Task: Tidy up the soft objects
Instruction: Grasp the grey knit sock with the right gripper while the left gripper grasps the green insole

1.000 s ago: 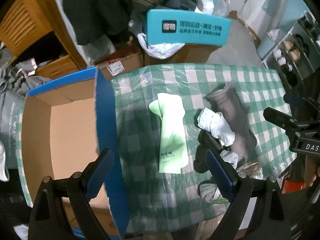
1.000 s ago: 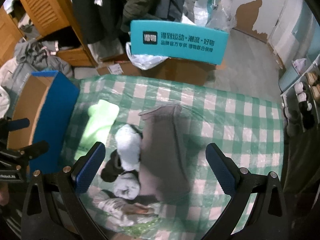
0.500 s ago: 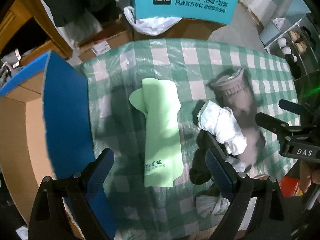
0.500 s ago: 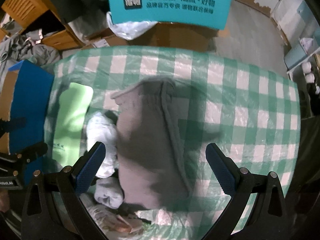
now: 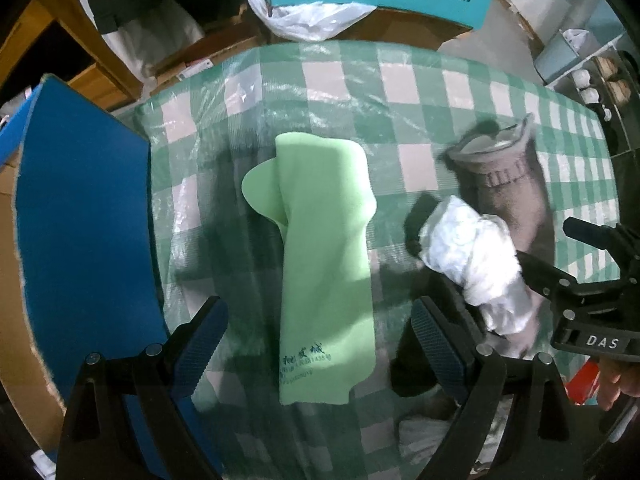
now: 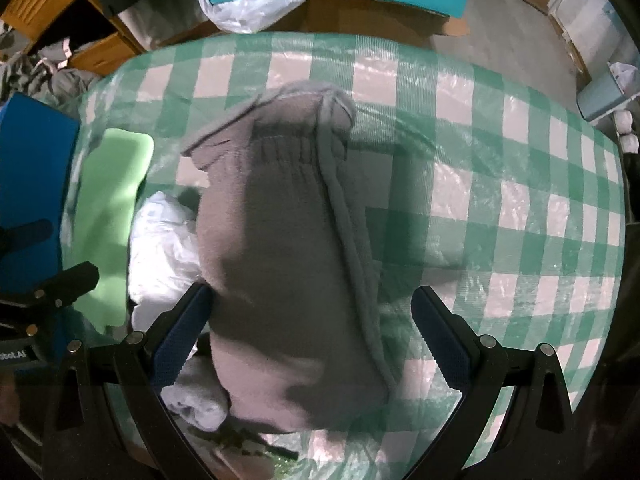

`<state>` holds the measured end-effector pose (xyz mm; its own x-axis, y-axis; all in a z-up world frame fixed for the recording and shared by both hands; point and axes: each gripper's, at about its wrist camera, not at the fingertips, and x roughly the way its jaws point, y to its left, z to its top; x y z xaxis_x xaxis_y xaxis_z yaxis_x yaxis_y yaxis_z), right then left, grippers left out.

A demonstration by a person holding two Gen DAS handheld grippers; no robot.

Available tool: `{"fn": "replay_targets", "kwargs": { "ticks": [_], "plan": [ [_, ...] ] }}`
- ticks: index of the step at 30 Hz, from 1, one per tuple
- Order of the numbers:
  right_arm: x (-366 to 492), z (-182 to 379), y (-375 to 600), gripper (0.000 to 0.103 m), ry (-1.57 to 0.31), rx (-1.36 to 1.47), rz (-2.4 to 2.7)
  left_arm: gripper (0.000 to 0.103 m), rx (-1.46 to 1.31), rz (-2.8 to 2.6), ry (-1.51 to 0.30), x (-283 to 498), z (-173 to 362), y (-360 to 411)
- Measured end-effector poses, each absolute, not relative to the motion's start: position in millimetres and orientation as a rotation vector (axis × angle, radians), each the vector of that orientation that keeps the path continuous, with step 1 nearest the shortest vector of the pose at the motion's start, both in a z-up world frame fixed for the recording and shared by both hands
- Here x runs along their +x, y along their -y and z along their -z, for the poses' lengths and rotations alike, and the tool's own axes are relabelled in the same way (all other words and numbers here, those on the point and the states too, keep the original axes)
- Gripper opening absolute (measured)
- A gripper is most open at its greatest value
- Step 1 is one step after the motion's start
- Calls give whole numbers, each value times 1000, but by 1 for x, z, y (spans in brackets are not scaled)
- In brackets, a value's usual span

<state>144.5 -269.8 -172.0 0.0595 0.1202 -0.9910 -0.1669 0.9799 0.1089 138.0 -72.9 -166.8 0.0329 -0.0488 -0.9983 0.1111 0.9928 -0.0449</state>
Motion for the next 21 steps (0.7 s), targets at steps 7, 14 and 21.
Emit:
{"fn": "replay_targets", "kwargs": {
  "ticks": [7, 14, 21],
  "plan": [
    [146, 185, 265, 72, -1527, -62, -239, 94, 68, 131, -1555, 140, 182, 73],
    [145, 179, 264, 41, -1516, -59, -257, 94, 95, 153, -1559, 141, 195, 75],
    [145, 169, 273, 28, -1492, -44, -274, 67, 130, 119, -1503, 143, 190, 68]
  ]
}}
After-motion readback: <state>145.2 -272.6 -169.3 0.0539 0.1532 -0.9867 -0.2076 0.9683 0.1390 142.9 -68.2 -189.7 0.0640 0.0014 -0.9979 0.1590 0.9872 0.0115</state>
